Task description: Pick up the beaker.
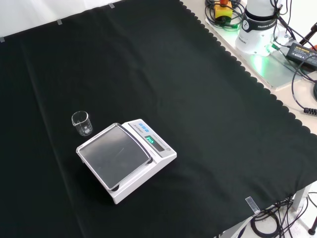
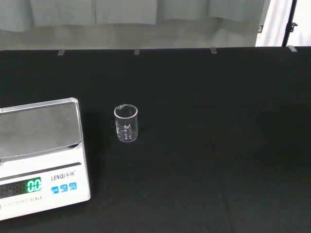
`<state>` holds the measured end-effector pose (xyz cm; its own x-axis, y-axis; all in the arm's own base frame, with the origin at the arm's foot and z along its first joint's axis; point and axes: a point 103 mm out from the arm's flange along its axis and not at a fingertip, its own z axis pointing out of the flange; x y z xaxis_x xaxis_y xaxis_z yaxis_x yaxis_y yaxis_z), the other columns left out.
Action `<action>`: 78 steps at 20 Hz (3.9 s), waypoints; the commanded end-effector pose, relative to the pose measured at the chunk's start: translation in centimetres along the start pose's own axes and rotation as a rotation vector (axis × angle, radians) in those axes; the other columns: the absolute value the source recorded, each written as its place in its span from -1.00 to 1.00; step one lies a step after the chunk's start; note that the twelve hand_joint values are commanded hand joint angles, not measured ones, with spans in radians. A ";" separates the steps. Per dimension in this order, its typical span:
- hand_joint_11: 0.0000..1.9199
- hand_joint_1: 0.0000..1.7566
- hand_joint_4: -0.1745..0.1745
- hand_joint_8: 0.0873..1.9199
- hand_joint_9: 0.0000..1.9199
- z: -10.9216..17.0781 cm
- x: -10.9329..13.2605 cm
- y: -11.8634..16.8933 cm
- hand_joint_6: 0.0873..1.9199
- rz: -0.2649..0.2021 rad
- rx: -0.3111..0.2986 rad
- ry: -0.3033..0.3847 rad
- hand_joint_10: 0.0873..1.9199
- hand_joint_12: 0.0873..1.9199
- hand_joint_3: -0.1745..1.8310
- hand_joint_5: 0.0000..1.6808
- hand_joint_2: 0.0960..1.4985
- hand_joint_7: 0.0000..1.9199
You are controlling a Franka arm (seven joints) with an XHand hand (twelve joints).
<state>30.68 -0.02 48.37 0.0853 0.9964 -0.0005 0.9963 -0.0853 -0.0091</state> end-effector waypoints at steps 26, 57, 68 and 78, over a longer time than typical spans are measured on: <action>-1.00 -0.90 -0.03 -1.00 -1.00 7.9 9.0 7.5 -1.00 0.011 0.000 0.186 -0.80 0.32 -0.64 -0.99 0.21 -1.00; -1.00 -0.88 -0.10 -1.00 -1.00 21.1 8.9 27.0 -1.00 -0.073 0.191 0.193 -0.66 0.38 -0.65 -0.92 0.22 -0.97; -1.00 -0.87 -0.11 -1.00 -1.00 24.8 8.5 30.8 -1.00 -0.049 0.237 0.202 -0.66 0.39 -0.66 -0.92 0.22 -0.97; -1.00 -0.87 -0.12 -1.00 -1.00 28.7 7.0 32.7 -1.00 -0.062 0.320 0.242 -0.66 0.40 -0.66 -0.91 0.22 -0.97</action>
<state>63.35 5.29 21.41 0.0608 0.9720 0.2272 0.9641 0.0018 -0.2656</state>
